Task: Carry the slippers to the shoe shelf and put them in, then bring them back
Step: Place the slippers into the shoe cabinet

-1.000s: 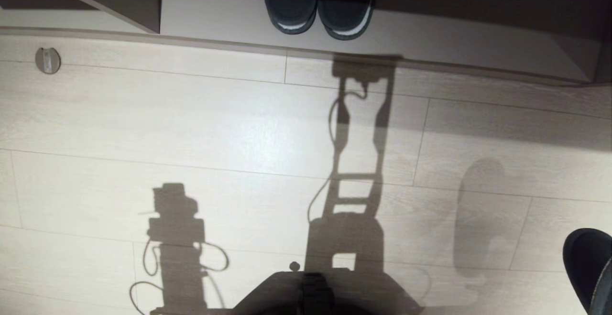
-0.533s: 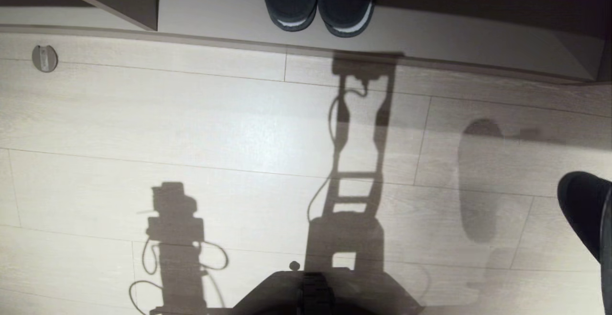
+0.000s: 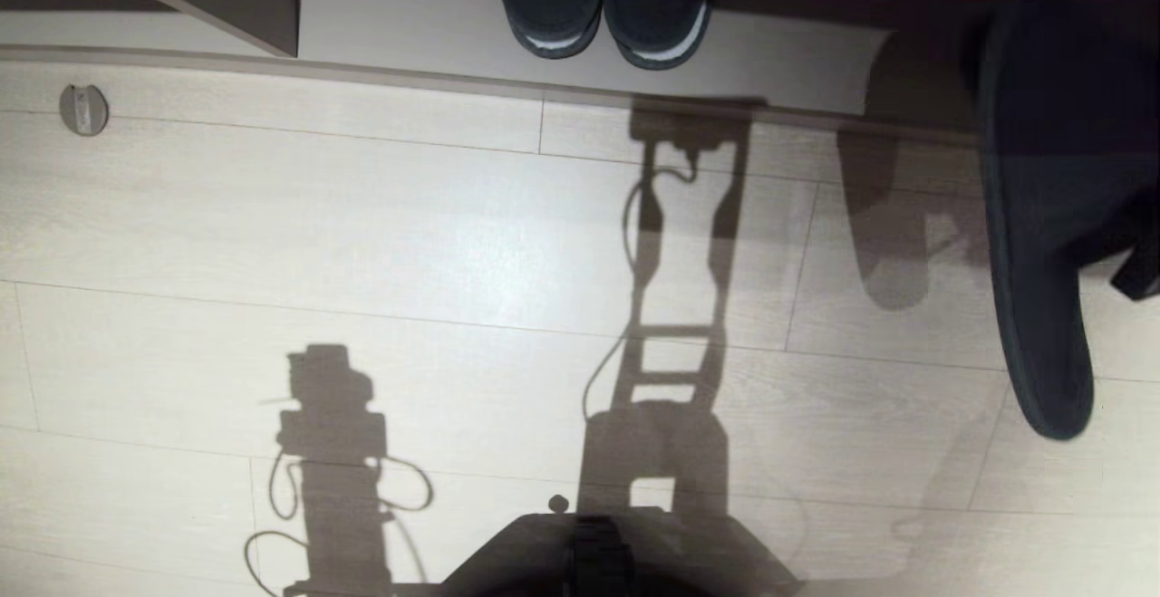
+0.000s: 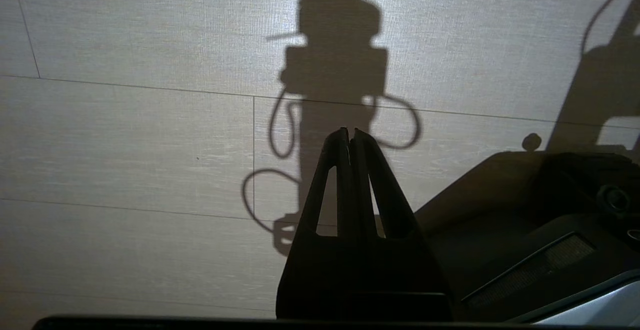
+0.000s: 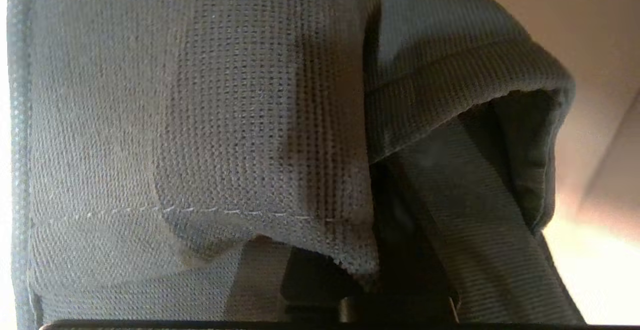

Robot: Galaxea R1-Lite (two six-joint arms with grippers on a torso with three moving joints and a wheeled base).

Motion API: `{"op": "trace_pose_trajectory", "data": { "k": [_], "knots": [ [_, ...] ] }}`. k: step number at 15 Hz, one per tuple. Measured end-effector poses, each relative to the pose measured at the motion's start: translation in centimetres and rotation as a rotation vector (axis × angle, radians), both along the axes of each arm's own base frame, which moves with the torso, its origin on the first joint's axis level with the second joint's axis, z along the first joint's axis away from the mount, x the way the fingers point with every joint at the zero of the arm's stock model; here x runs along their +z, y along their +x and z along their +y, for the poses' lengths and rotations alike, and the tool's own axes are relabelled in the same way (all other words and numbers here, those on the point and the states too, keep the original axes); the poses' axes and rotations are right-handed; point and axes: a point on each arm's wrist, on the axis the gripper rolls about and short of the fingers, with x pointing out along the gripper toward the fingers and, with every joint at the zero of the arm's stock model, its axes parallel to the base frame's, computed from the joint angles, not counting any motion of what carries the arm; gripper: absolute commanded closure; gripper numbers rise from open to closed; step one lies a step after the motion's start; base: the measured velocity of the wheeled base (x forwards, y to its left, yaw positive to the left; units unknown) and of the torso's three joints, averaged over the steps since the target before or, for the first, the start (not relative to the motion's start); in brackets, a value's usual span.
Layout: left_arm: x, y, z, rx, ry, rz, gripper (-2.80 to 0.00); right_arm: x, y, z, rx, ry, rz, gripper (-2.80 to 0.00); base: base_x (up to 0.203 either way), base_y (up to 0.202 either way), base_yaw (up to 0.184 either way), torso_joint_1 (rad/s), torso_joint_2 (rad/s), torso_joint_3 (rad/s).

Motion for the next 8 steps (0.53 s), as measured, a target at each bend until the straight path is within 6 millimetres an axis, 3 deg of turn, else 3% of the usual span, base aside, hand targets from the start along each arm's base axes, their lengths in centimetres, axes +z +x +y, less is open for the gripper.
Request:
{"op": "trace_pose_trajectory", "data": {
  "k": [4, 8],
  "knots": [
    [0.0, 0.0, 0.0, 0.0, 0.0, 0.0, 0.0, 1.4, 2.6, 0.2, 0.003, -0.021, -0.153, 0.0, 0.0, 0.0, 0.0, 0.0, 0.0, 0.0],
    [0.0, 0.0, 0.0, 0.0, 0.002, 0.0, 0.0, 1.2, 4.3, 0.3, -0.003, -0.028, -0.216, 0.0, 0.0, 0.0, 0.0, 0.0, 0.0, 0.0]
  ]
}}
